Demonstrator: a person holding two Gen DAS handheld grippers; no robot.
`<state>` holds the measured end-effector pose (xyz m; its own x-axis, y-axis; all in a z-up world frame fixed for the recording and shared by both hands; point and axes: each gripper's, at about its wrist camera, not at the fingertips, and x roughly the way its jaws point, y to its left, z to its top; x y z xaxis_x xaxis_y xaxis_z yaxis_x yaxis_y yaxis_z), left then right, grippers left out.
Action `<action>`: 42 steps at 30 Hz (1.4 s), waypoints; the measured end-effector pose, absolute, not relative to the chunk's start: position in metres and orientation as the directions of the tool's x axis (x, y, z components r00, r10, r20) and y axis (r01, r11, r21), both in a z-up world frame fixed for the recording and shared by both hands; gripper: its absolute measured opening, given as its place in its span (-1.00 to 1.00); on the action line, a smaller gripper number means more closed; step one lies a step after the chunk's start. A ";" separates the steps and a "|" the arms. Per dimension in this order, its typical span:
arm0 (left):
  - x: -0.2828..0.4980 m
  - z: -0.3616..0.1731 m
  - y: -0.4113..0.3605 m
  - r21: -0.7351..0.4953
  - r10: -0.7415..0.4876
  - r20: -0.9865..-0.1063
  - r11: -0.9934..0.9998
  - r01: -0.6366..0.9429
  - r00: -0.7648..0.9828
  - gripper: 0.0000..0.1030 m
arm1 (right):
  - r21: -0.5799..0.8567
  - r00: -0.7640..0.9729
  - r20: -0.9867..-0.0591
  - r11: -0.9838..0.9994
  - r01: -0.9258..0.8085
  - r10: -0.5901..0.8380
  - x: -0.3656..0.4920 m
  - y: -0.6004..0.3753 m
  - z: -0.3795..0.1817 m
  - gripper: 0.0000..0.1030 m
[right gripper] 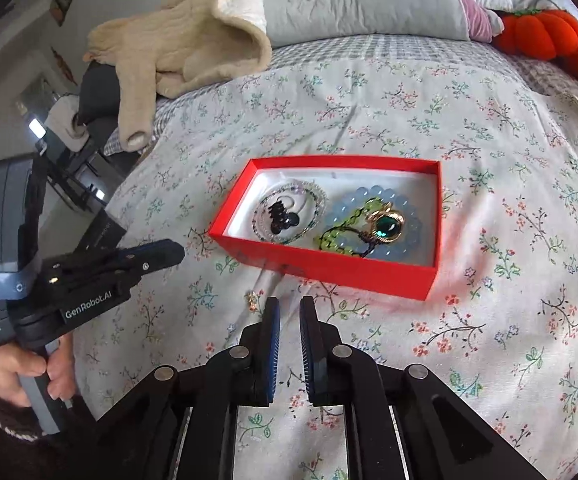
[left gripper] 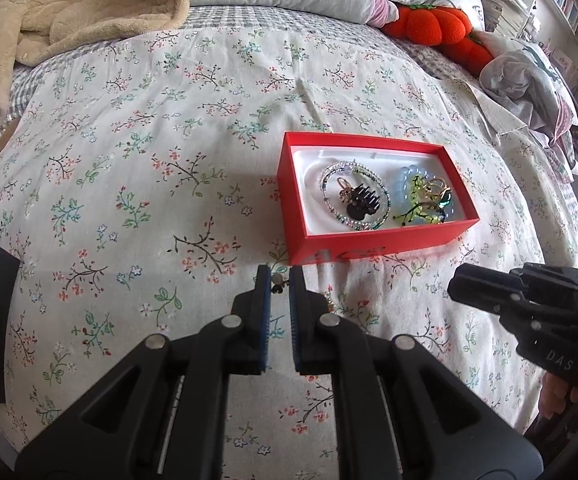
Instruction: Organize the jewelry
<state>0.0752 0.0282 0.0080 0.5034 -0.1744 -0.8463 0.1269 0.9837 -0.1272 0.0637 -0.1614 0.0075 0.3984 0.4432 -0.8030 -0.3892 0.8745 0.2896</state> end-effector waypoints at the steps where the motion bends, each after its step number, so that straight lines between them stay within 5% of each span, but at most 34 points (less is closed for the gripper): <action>1: 0.075 0.005 0.030 -0.120 -0.169 -0.851 0.984 0.129 0.497 -0.81 | 0.272 0.392 -0.810 0.872 -0.408 0.436 0.062 -0.155 0.002 -0.74; 6: 0.069 -0.008 0.041 -0.085 -0.140 -0.872 0.987 0.136 0.469 -0.81 | 0.232 0.340 -0.845 0.855 -0.464 0.413 0.062 -0.128 -0.023 -0.62; 8: 0.066 -0.014 0.044 -0.081 -0.140 -0.884 0.986 0.149 0.447 -0.81 | 0.225 0.318 -0.858 0.852 -0.472 0.403 0.063 -0.120 -0.033 -0.43; 10: 0.064 -0.018 0.048 -0.072 -0.135 -0.891 0.985 0.160 0.434 -0.81 | 0.220 0.319 -0.858 0.849 -0.481 0.403 0.063 -0.114 -0.038 0.09; 14: 0.061 -0.022 0.059 -0.077 -0.141 -0.893 0.984 0.163 0.427 -0.81 | 0.219 0.340 -0.836 0.829 -0.514 0.431 0.061 -0.101 -0.042 0.11; 36: 0.056 -0.021 0.062 -0.132 -0.206 -0.893 0.970 0.206 0.400 -0.81 | 0.150 0.381 -0.853 0.867 -0.476 0.357 0.086 -0.078 -0.060 -0.89; 42: 0.058 -0.024 0.062 -0.125 -0.190 -0.899 0.975 0.183 0.394 -0.81 | 0.201 0.350 -0.857 0.871 -0.449 0.379 0.085 -0.090 -0.051 -0.90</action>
<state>0.0580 0.0619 -0.0243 0.3938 -0.1896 -0.8995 0.1834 0.9750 -0.1252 0.0850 -0.0900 -0.0515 0.3503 0.3787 -0.8567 -0.4487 0.8707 0.2014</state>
